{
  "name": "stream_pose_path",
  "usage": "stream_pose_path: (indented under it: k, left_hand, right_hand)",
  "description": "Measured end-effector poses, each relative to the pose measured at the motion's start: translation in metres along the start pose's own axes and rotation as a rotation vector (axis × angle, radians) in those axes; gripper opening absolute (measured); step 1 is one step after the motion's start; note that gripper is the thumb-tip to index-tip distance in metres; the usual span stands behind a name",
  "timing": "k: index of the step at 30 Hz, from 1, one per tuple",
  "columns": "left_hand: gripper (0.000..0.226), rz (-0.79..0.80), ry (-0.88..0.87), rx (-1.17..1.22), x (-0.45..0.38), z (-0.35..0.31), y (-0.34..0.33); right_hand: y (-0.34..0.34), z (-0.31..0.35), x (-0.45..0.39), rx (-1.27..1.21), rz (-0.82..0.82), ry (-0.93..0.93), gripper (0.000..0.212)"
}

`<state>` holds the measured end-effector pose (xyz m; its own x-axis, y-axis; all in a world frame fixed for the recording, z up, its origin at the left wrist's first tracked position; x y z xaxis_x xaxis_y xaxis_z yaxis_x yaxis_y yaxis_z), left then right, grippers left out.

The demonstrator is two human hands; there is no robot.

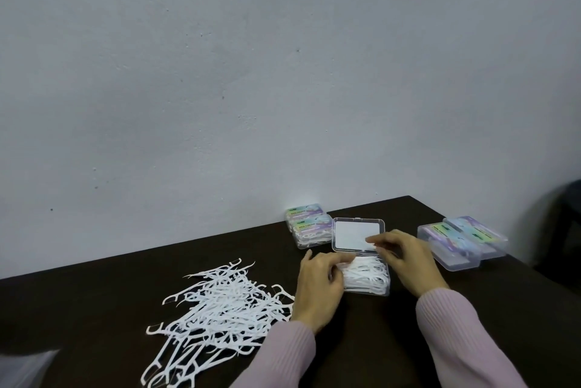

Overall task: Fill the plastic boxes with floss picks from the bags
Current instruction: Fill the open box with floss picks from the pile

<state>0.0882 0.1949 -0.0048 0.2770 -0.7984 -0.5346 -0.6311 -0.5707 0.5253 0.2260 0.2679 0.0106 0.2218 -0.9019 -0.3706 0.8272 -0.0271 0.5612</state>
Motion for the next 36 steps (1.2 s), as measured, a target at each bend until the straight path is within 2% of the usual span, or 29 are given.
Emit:
stream_pose_path:
  k: [4, 9, 13, 18, 22, 27, 36]
  left_hand:
    - [0.038, -0.104, 0.038, 0.064, -0.002, 0.006, 0.010]
    - [0.035, -0.175, 0.069, 0.017, -0.004, 0.013, 0.020]
    - [0.033, -0.106, 0.093, 0.003, -0.003, 0.015, 0.012]
    - [0.028, -0.033, 0.090, 0.004, -0.001, 0.014, 0.003]
    - [0.027, -0.036, 0.027, -0.066, -0.002, 0.009, 0.002]
    - [0.032, 0.049, -0.017, -0.086, -0.001, 0.007, -0.007]
    - [0.025, -0.003, -0.029, -0.089, -0.002, 0.004, 0.001]
  right_hand:
    - [-0.008, 0.007, 0.001, -0.011, 0.031, 0.054, 0.026]
    - [-0.011, 0.008, 0.001, 0.002, 0.038, 0.060, 0.023]
    - [0.005, -0.010, -0.001, 0.030, -0.043, -0.053, 0.016]
    - [-0.003, -0.022, 0.001, 0.063, 0.056, -0.122, 0.015]
    - [-0.006, -0.022, 0.002, 0.073, 0.082, -0.118, 0.013]
    - [-0.007, -0.020, 0.002, 0.097, 0.089, -0.098, 0.010]
    - [-0.007, -0.017, 0.002, 0.121, 0.083, -0.062, 0.015]
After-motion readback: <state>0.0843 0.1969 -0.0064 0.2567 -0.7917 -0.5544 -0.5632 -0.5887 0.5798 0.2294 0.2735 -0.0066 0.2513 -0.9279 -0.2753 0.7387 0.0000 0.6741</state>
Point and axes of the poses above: each hand's wrist, its own x-axis away from the middle knuckle, its own y-axis out of the back of the hand, z = x × y, the point moved 10 cm from there along -x, towards the middle knuckle, and after that the axes turned 6 degrees about -z, right-handed, at the moved point
